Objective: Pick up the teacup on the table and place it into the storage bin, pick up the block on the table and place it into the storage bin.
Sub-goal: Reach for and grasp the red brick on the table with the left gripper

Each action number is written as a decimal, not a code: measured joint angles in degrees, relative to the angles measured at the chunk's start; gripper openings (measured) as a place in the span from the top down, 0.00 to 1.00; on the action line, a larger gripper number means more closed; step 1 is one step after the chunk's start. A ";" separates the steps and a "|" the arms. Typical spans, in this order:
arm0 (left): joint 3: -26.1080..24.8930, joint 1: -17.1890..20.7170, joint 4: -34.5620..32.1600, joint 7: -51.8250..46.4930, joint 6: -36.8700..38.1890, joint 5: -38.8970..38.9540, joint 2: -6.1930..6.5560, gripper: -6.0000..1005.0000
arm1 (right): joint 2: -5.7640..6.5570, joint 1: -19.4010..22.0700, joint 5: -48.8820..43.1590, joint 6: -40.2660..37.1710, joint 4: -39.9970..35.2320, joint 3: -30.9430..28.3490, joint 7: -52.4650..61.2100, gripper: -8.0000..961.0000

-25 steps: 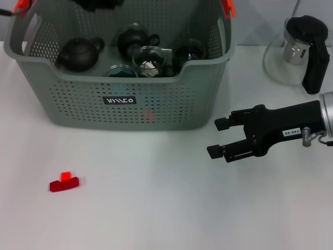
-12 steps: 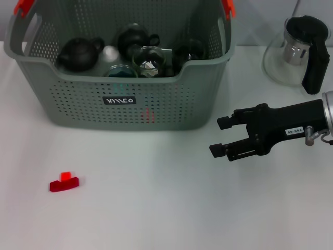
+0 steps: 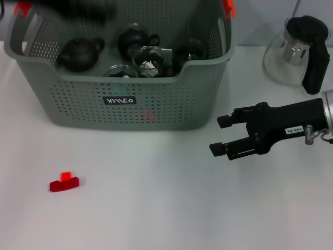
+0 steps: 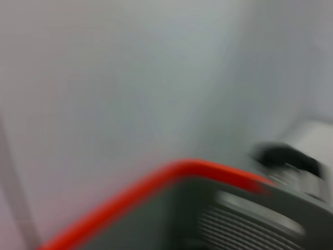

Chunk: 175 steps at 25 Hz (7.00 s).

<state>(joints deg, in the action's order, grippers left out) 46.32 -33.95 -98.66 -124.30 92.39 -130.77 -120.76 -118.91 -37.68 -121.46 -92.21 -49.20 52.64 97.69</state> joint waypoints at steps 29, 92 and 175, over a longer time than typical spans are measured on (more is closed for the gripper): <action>4.87 13.22 -0.73 -15.91 17.71 -15.97 -3.81 0.05 | 0.26 -0.51 -0.22 -0.22 -0.30 -0.84 -1.08 0.10; 20.40 5.21 21.46 -46.32 3.77 -32.98 -3.21 0.12 | 0.34 -3.73 0.00 -3.23 -1.25 -0.60 -13.75 0.10; 24.19 4.60 24.61 -46.29 -0.67 -33.10 -2.79 0.22 | 0.00 -3.29 -0.09 -2.66 0.86 2.37 -16.04 0.10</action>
<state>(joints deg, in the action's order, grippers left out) 70.51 -29.35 -74.05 -170.60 91.72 -163.87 -123.55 -118.91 -40.97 -121.55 -94.87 -48.34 55.01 81.65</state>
